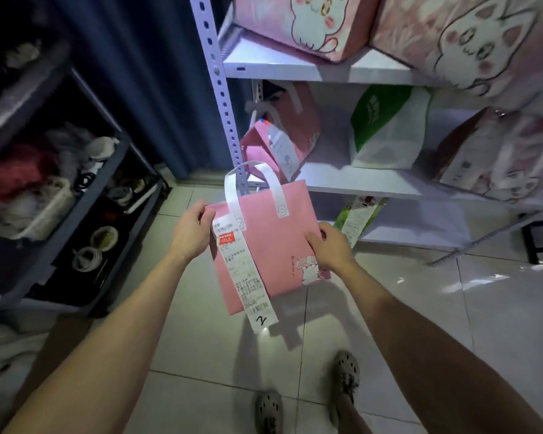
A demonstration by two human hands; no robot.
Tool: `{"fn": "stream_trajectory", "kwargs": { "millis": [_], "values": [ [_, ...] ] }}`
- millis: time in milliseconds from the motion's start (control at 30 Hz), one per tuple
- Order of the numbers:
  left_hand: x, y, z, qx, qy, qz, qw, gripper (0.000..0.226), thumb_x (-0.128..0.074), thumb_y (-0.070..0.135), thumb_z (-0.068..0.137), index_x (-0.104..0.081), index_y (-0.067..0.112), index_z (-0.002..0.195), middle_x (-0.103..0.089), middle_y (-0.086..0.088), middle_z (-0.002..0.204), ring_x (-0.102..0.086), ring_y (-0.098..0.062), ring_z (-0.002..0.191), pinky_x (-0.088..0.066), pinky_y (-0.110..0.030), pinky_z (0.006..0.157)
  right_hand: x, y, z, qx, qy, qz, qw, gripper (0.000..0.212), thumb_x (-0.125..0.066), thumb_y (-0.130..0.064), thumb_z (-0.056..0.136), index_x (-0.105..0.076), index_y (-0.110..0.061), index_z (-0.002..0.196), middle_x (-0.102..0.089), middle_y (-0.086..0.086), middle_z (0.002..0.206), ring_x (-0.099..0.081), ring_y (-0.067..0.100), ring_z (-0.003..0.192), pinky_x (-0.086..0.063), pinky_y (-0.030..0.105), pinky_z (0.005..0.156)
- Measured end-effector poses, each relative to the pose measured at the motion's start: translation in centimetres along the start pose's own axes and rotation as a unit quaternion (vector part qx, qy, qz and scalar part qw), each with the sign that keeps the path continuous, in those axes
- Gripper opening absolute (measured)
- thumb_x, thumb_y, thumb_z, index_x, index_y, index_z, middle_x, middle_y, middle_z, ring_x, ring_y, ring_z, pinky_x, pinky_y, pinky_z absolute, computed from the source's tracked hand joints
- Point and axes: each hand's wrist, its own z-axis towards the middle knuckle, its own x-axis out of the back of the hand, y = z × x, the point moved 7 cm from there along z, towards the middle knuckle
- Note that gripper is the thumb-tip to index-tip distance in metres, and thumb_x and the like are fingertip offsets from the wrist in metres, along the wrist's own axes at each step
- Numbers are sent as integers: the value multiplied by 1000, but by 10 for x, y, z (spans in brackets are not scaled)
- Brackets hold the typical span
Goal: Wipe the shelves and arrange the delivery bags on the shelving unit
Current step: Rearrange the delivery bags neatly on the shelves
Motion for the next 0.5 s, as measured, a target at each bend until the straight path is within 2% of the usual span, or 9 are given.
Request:
{"fn": "stream_trajectory", "kwargs": {
  "millis": [33, 100, 167, 233, 333, 433, 500],
  "values": [
    [17, 13, -6, -11, 7, -19, 1000, 28, -48, 29, 112, -64, 7, 105, -70, -8, 98, -63, -31, 91, -44, -28, 70, 10, -15, -15, 10, 24, 17, 1000, 19, -58, -31, 104, -65, -15, 112, -71, 0, 103, -66, 24, 93, -48, 35, 75],
    [47, 37, -19, -35, 26, -69, 997, 25, -52, 34, 109, -64, 17, 123, -70, 0, 114, -66, -23, 105, -50, -30, 82, 32, -46, -43, 37, 71, 37, 996, 15, -56, -29, 105, -61, -15, 104, -68, 0, 94, -65, 27, 88, -50, 39, 75],
    [74, 63, -35, -55, 48, -114, 991, 44, -56, 42, 108, -48, 28, 149, -65, 4, 130, -65, -15, 113, -52, -35, 97, 54, -75, -70, 61, 112, 51, 990, 14, -53, -29, 106, -59, -16, 103, -67, 2, 93, -63, 27, 86, -51, 41, 76],
    [94, 87, -54, -67, 54, -169, 982, 63, -60, 49, 106, -32, 30, 159, -62, 3, 137, -69, -7, 110, -56, -36, 97, 77, -102, -95, 80, 148, 72, 983, 13, -52, -31, 106, -56, -20, 99, -66, 4, 90, -63, 30, 83, -50, 40, 72],
    [113, 125, -83, -87, 50, -213, 972, 68, -69, 47, 102, -32, 26, 155, -62, 7, 138, -74, 1, 92, -58, -23, 78, 118, -139, -130, 121, 215, 103, 964, 22, -52, -36, 107, -56, -17, 97, -67, 7, 90, -63, 31, 84, -53, 42, 73],
    [126, 167, -101, -138, 35, -207, 968, 53, -76, 49, 97, -48, 28, 137, -69, 13, 126, -76, 1, 91, -63, -35, 81, 166, -178, -165, 165, 281, 114, 939, 23, -52, -36, 109, -55, -16, 97, -65, 4, 84, -58, 20, 73, -46, 36, 65],
    [135, 202, -110, -186, 23, -178, 966, 38, -76, 46, 97, -60, 29, 127, -73, 17, 117, -74, 0, 98, -60, -34, 83, 200, -200, -184, 195, 316, 126, 920, 19, -53, -37, 108, -56, -22, 97, -64, -5, 83, -58, 11, 72, -46, 36, 65]
  ]
}}
